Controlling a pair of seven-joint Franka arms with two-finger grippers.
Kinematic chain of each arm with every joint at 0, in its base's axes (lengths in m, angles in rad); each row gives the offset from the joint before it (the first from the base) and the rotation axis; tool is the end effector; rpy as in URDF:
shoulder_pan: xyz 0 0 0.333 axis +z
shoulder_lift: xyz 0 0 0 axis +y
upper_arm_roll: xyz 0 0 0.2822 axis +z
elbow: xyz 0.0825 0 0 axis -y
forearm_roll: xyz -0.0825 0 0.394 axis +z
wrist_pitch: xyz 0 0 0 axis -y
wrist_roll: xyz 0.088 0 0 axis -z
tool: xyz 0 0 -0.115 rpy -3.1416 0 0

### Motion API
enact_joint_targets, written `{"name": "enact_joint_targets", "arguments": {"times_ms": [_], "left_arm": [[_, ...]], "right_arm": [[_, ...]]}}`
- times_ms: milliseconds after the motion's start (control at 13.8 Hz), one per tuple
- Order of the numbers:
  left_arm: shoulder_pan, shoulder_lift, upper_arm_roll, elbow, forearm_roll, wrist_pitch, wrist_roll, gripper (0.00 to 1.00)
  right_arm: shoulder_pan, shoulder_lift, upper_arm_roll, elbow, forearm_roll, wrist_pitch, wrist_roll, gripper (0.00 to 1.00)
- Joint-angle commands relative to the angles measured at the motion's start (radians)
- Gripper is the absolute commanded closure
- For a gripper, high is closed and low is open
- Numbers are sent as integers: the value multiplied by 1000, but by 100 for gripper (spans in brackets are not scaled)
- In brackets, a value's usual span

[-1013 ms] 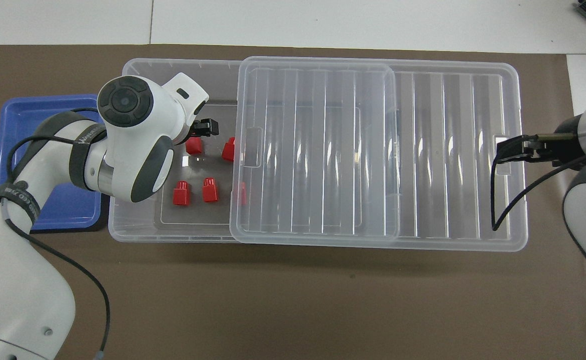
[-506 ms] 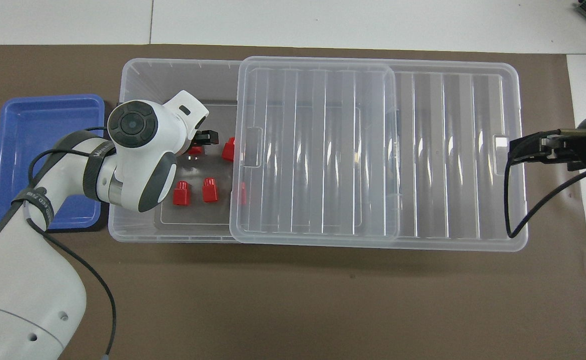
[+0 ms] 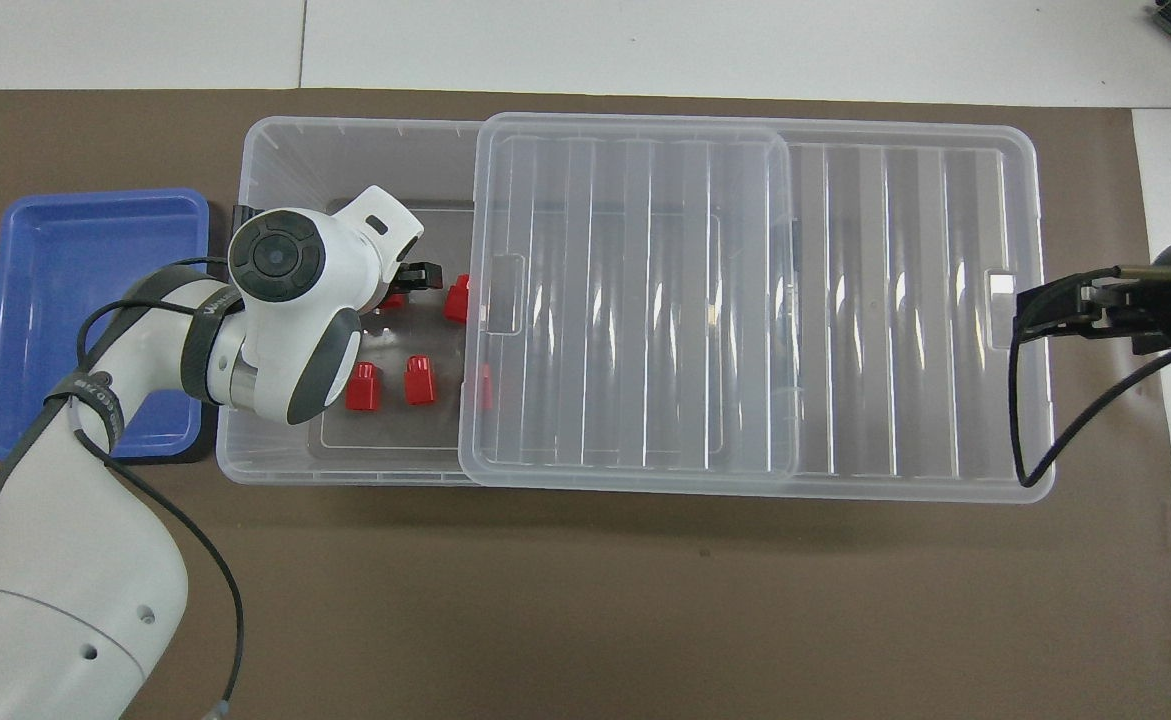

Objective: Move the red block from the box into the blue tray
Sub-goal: 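Lower the left gripper and grasp the red block farthest from the robot, then lift the red block and carry it over the blue tray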

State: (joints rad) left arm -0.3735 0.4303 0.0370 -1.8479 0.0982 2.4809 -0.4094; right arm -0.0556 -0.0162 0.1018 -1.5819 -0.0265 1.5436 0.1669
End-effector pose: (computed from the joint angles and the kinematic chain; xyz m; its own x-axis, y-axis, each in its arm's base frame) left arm 0.6180 -0.2173 0.2670 0.9762 -0.0038 0.2169 -0.0031 -1.0000 -0.0038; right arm 0.5565 0.0230 0.5841 0.9925 -0.1211 -0.0172 -0.1205 -0.9922 0.0314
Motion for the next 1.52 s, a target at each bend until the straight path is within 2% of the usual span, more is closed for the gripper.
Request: {"name": "enact_joint_targets", "arguments": {"times_ms": [0, 72, 145, 217, 434, 506, 579, 796, 1013, 1085, 1230, 1447], "left_arm": [[-2, -1, 4, -33, 17, 62, 6, 0], [-2, -1, 4, -45, 17, 76, 6, 0], [-2, -1, 4, -48, 15, 78, 6, 5], [-2, -1, 4, -48, 15, 76, 4, 18], [-2, -2, 4, -47, 15, 66, 4, 65], [-2, -2, 4, -45, 15, 64, 6, 90], [-2, -2, 4, -42, 15, 50, 6, 100], [-2, -2, 4, -24, 15, 15, 9, 100], [-8, -4, 4, 109, 2, -190, 3, 100], [-10, -19, 4, 137, -24, -247, 0, 100], [-9, -95, 6, 138, -93, -324, -5, 100], [-2, -183, 6, 142, -101, -440, -40, 100]], "right_arm": [[-9, -33, 9, -39, 13, 0, 22, 0], [-3, -34, 7, -41, 13, 1, 22, 0], [-1, -37, 6, -39, 13, 3, 20, 0], [3, -41, 4, -41, 13, 3, 20, 0], [14, -41, -5, -39, 13, 7, 16, 0], [14, -39, -8, -38, 13, 9, 7, 0], [17, -39, -10, -38, 13, 9, 6, 0], [17, -36, -11, -38, 13, 9, 7, 0], [17, -36, -16, -38, 13, 7, 5, 0], [17, -36, -16, -38, 13, 9, 6, 0], [17, -37, -16, -38, 13, 7, 6, 0], [17, -36, -17, -38, 13, 10, 6, 0]]}}
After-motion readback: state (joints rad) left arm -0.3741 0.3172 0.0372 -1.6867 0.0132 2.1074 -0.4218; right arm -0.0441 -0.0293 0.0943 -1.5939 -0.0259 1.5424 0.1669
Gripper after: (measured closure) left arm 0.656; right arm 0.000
